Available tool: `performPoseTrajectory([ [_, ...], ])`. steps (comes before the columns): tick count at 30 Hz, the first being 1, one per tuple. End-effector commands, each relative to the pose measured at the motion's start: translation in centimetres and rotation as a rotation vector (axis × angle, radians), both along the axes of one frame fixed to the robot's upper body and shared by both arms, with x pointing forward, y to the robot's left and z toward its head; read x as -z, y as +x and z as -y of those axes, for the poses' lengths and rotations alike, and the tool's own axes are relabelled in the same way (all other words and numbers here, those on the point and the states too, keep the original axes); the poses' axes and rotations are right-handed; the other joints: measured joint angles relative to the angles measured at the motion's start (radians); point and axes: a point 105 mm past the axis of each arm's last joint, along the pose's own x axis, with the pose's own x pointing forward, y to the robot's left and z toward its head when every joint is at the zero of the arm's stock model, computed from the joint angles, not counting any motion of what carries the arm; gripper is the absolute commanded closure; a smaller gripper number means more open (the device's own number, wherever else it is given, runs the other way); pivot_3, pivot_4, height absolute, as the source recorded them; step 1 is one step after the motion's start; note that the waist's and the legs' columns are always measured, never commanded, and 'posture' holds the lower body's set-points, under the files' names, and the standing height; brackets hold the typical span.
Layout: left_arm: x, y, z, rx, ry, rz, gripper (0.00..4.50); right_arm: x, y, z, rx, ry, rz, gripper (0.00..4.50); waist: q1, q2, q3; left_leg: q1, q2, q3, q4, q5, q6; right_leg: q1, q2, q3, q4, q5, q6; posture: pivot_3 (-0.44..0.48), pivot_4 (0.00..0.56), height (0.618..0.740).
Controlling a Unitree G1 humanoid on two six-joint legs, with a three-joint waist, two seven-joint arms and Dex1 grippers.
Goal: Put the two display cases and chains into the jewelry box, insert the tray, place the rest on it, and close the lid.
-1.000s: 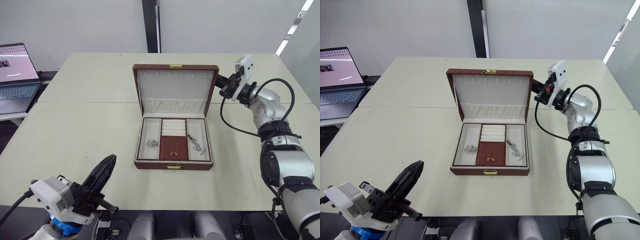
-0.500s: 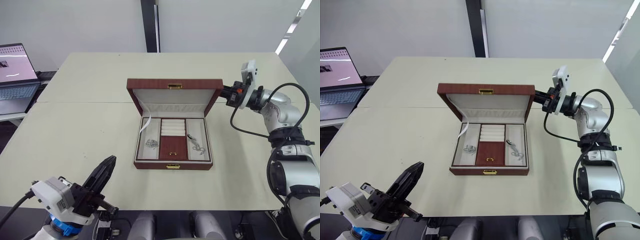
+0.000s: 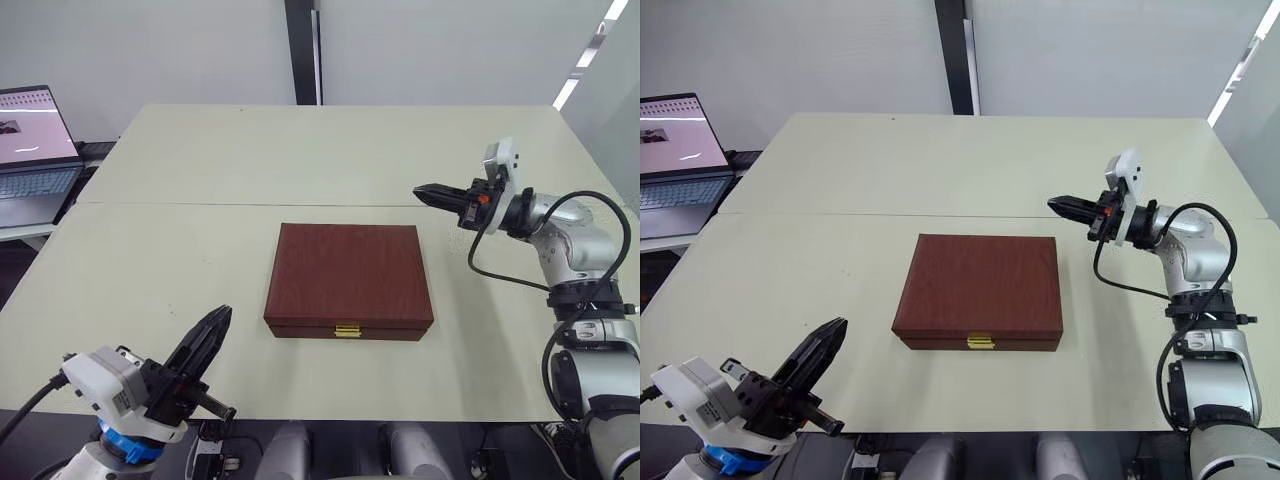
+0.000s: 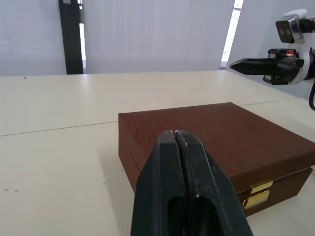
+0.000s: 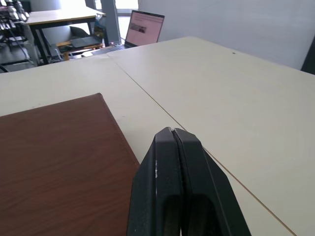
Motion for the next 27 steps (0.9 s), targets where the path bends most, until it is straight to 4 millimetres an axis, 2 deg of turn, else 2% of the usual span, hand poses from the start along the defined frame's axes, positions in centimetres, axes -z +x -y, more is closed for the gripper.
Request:
performPoseTrajectory([
  [1, -0.9, 1.4, -2.3, -0.083, 0.003, 0.02, 4.48, -0.2, -0.3, 2.8, 0.111, 0.007, 0.043, 4.49, 0.007, 0.0, 0.0, 0.0, 0.0, -0.001, 0.0, 0.0, 0.0, 0.001, 0.0, -0.001, 0.0, 0.0, 0.0, 0.0, 0.15, 0.74],
  [2, -0.7, 2.4, -3.4, -0.119, 0.018, -0.002, 4.48, 0.5, -0.5, 3.7, 0.149, 0.001, 0.036, 4.49, 0.008, 0.0, 0.0, 0.0, 0.0, -0.002, 0.0, 0.0, 0.0, 0.001, 0.0, -0.002, 0.0, 0.0, 0.0, 0.0, 0.15, 0.74],
  [5, -1.0, 5.2, -6.2, -0.212, 0.037, -0.026, 4.5, 2.1, -1.5, 6.1, 0.25, -0.017, 0.016, 3.94, 0.009, 0.0, 0.0, 0.0, -0.001, -0.002, 0.0, 0.0, 0.0, 0.002, 0.0, -0.002, 0.0, 0.0, 0.0, 0.0, 0.15, 0.74],
  [9, -0.5, 8.4, -8.8, -0.283, 0.068, -0.081, 4.5, 3.9, -3.3, 8.6, 0.354, -0.02, -0.01, 2.89, 0.001, 0.0, 0.0, 0.001, -0.001, -0.001, 0.0, 0.0, 0.0, 0.001, 0.0, 0.0, 0.001, 0.0, 0.0, 0.0, 0.15, 0.74],
  [12, 1.3, 10.0, -9.2, -0.194, 0.1, -0.149, 3.96, 5.5, -4.9, 10.2, 0.408, -0.032, -0.039, 2.05, -0.005, 0.001, 0.0, 0.002, 0.0, 0.0, 0.0, 0.0, 0.0, 0.001, 0.001, 0.0, 0.002, 0.0, 0.0, 0.0, 0.15, 0.74],
  [15, 3.4, 11.8, -10.8, -0.174, 0.136, -0.214, 3.08, 7.1, -6.5, 11.5, 0.446, -0.056, -0.066, 1.18, -0.003, 0.001, -0.001, 0.002, -0.001, 0.0, 0.0, 0.0, 0.0, 0.002, 0.001, 0.0, 0.002, 0.0, 0.0, 0.0, 0.15, 0.74],
  [19, 4.4, 12.8, -11.0, -0.133, 0.165, -0.232, 1.9, 8.3, -7.6, 12.0, 0.454, -0.083, -0.096, 0.0, -0.008, 0.001, -0.001, 0.003, 0.0, 0.0, 0.0, 0.0, 0.0, 0.002, 0.001, 0.0, 0.001, 0.0, 0.0, 0.0, 0.15, 0.74],
  [22, 5.3, 13.2, -11.2, -0.097, 0.227, -0.27, 0.98, 8.7, -8.1, 12.3, 0.452, -0.105, -0.099, 0.0, -0.008, 0.001, -0.001, 0.003, 0.0, 0.0, 0.0, 0.0, 0.0, 0.002, 0.001, 0.0, 0.001, 0.0, 0.0, 0.0, 0.15, 0.74],
  [25, 5.3, 13.4, -12.3, -0.073, 0.255, -0.294, 0.07, 8.9, -8.5, 13.0, 0.452, -0.111, -0.115, 0.0, -0.007, 0.001, -0.001, 0.002, 0.0, -0.001, 0.0, 0.0, 0.0, 0.002, 0.001, 0.0, 0.001, 0.0, 0.0, 0.0, 0.15, 0.74],
  [27, 5.3, 13.4, -13.0, -0.078, 0.287, -0.304, 0.03, 9.0, -8.6, 13.1, 0.448, -0.117, -0.124, 0.0, -0.008, 0.001, -0.001, 0.002, 0.0, -0.001, 0.0, 0.0, 0.0, 0.002, 0.001, 0.0, 0.001, 0.0, 0.0, 0.0, 0.15, 0.74],
])
